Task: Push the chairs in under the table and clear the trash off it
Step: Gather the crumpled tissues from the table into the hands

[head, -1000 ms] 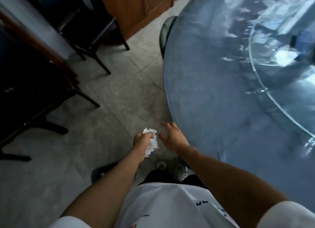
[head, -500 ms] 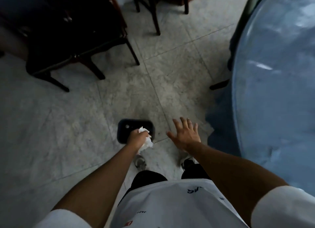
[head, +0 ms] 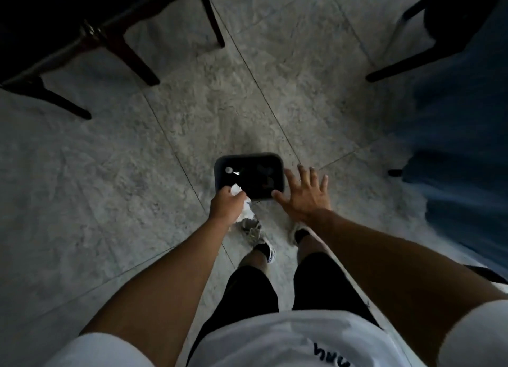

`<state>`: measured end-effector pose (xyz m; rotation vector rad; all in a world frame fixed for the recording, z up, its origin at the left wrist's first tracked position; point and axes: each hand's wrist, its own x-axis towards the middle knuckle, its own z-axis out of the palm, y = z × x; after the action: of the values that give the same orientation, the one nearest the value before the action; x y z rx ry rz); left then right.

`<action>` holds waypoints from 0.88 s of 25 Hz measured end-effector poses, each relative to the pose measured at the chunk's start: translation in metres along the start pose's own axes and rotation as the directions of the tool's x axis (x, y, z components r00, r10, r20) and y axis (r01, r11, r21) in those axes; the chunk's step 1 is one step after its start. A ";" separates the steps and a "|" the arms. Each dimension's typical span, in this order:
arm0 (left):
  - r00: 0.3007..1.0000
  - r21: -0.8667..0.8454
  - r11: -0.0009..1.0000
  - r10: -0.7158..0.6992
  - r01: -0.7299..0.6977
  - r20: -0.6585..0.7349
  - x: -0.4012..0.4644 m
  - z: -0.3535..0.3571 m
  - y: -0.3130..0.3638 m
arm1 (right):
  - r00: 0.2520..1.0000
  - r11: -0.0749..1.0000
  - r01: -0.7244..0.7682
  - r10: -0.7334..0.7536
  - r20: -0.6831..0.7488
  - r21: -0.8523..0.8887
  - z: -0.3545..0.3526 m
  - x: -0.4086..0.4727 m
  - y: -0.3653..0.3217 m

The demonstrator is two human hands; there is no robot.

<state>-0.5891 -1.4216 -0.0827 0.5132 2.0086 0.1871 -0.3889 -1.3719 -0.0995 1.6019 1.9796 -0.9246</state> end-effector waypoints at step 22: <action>0.904 0.788 0.507 0.402 -0.351 0.144 0.322 0.122 -0.129 | 0.970 0.937 0.216 -0.237 -0.046 -0.275 0.224 0.236 0.033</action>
<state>-0.6461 -1.4089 -0.4462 1.5610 1.9230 -0.5006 -0.4316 -1.3691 -0.4237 1.2973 2.2697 -0.6443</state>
